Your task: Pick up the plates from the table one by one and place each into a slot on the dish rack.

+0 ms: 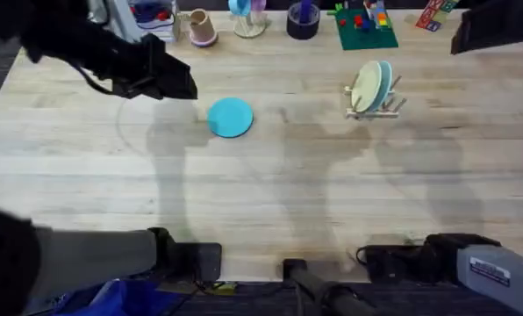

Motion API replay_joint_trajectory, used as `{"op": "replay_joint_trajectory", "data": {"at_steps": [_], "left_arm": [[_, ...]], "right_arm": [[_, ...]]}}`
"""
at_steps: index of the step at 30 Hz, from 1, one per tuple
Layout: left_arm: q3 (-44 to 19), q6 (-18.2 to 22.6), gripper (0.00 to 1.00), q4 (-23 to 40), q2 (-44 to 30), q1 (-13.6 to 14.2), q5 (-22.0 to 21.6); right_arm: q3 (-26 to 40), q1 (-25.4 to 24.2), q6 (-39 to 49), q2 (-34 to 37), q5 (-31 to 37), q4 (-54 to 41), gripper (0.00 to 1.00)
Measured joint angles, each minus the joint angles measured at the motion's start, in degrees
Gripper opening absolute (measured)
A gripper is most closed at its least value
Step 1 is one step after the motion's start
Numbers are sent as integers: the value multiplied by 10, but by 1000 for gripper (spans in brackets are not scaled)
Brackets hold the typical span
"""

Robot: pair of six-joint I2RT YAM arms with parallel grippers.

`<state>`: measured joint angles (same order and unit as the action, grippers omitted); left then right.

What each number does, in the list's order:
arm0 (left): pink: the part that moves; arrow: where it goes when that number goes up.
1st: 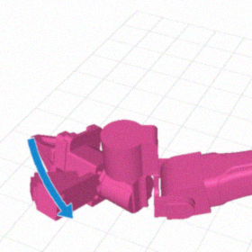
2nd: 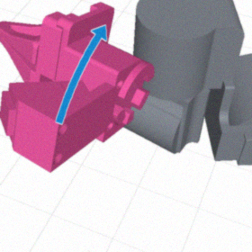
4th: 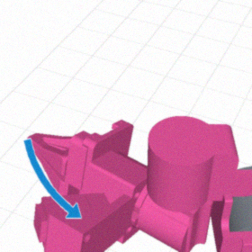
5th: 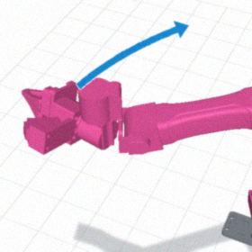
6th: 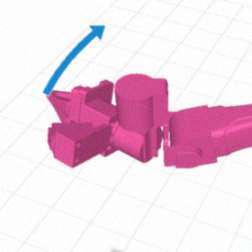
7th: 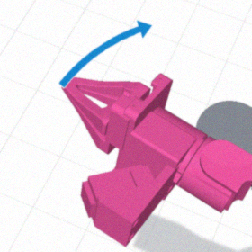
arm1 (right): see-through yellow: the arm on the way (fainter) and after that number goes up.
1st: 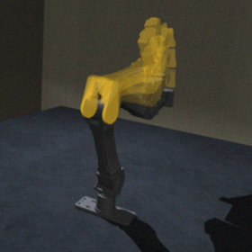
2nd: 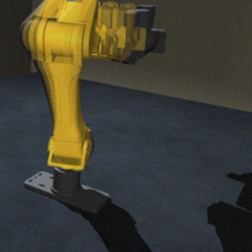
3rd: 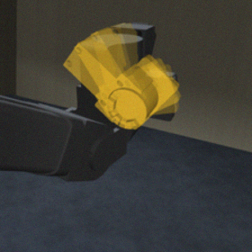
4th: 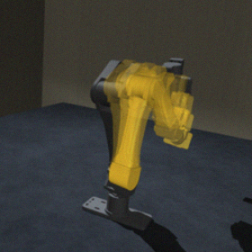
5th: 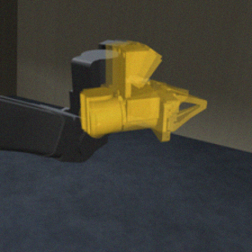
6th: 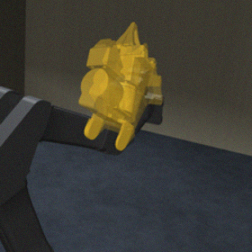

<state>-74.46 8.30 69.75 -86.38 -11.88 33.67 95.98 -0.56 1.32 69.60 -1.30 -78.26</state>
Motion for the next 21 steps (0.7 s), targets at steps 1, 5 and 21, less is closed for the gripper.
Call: {"op": "replay_joint_trajectory", "data": {"at_steps": [1, 5, 21], "left_arm": [[2, 3, 42, -3, -12, 0, 3], [3, 18, 42, -13, -57, 0, 20], [3, 59, 43, -69, -209, 0, 74]], "right_arm": [[0, 0, 0, 0, 0, 0, 993], [0, 0, 0, 0, 0, 0, 994], [0, 0, 0, 0, 0, 0, 995]]}}
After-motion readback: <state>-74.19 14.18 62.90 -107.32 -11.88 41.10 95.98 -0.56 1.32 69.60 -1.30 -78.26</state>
